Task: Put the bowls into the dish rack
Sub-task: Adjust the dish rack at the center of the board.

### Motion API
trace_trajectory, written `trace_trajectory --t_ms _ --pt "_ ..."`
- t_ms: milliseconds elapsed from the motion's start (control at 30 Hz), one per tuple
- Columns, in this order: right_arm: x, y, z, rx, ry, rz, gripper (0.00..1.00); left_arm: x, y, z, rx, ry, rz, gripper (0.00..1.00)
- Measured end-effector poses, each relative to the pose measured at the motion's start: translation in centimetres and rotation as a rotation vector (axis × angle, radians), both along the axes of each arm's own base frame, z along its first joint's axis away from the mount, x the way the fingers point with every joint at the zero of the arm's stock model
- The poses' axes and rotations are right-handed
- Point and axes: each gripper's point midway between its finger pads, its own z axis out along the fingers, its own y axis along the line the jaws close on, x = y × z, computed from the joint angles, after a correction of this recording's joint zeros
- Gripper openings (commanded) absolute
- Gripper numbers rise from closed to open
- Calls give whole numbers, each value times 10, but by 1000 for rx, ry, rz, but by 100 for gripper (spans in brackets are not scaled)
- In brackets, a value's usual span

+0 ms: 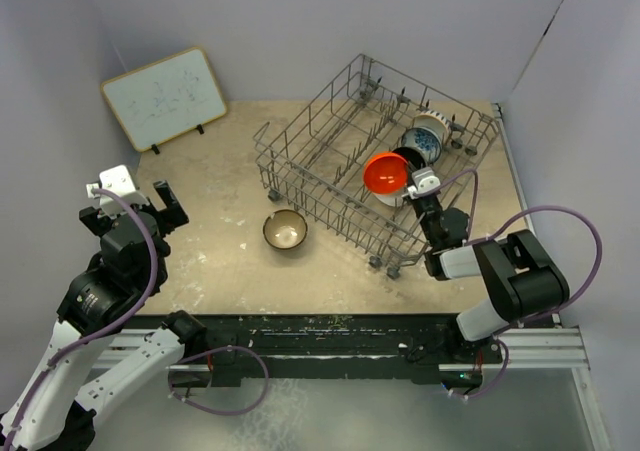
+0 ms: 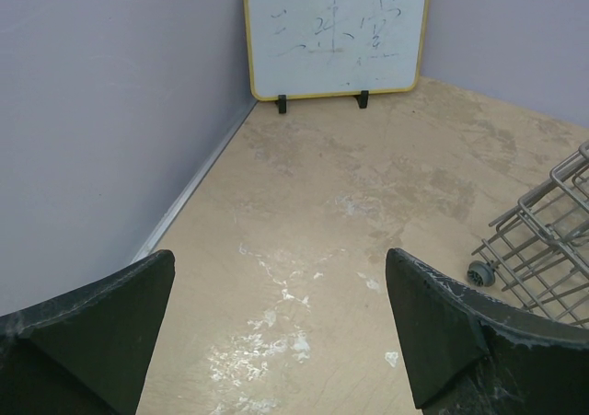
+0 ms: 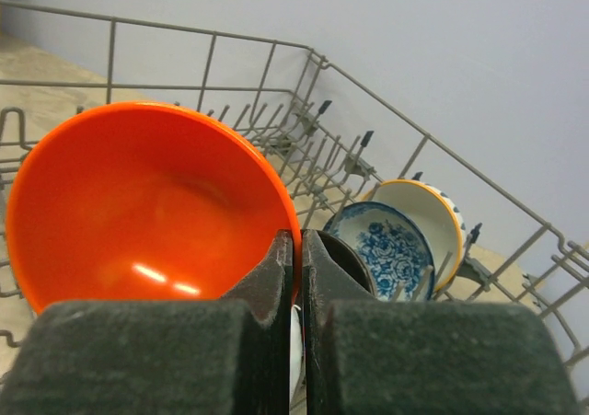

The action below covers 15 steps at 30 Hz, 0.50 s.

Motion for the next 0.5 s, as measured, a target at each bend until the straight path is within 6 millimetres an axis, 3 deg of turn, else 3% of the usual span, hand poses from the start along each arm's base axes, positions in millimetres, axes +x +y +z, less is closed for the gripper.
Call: trace_trajectory --t_ms 267,500 --pt "2 -9 11 7 -24 -63 0 -1 1 -2 -3 3 6 99" --pt "16 -36 37 31 -73 -221 0 -3 3 -5 -14 9 19 99"
